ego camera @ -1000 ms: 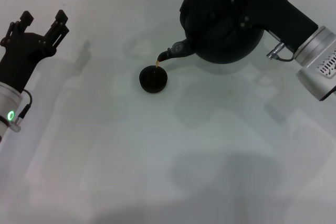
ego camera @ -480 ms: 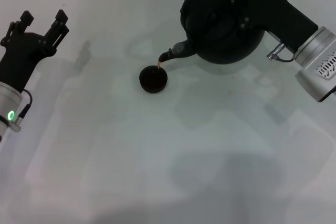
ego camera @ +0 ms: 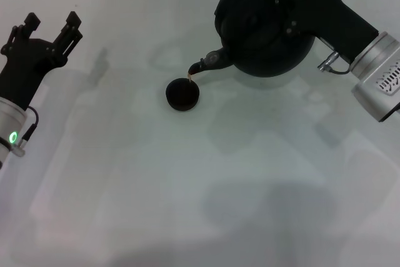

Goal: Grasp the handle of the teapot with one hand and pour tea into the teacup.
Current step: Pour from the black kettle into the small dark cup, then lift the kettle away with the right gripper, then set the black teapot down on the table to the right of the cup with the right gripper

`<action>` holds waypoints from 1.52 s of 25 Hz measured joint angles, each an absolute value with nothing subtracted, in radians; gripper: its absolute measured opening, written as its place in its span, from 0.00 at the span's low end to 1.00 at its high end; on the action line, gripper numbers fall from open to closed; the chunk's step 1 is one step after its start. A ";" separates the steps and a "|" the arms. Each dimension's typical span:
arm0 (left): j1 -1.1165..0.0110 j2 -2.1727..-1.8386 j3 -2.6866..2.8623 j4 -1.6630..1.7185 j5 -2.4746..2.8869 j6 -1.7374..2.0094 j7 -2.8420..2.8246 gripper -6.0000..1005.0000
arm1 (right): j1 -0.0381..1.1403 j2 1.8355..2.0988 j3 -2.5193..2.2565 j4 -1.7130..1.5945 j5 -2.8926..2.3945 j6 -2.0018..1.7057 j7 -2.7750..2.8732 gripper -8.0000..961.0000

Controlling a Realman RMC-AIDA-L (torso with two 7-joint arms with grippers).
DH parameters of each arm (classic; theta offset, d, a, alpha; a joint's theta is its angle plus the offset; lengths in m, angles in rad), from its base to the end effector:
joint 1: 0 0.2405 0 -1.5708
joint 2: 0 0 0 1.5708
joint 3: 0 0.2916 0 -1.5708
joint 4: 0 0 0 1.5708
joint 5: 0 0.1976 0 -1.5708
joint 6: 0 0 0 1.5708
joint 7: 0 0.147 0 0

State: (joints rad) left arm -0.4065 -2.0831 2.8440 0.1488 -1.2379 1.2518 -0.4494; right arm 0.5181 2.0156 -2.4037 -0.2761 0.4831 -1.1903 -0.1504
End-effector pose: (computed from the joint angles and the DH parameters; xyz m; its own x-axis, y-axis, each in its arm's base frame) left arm -0.3441 0.3114 -0.0512 0.4987 0.0700 0.8639 0.8428 -0.2719 -0.4645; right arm 0.2730 0.3529 -0.0603 0.8604 0.3579 -0.3628 -0.1427 -0.5142 -0.8457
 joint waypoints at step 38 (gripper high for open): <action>-0.408 -2.084 2.820 0.162 -1.241 1.239 -0.448 0.89 | 0.386 2.008 -2.257 -0.244 0.493 -1.240 0.343 0.16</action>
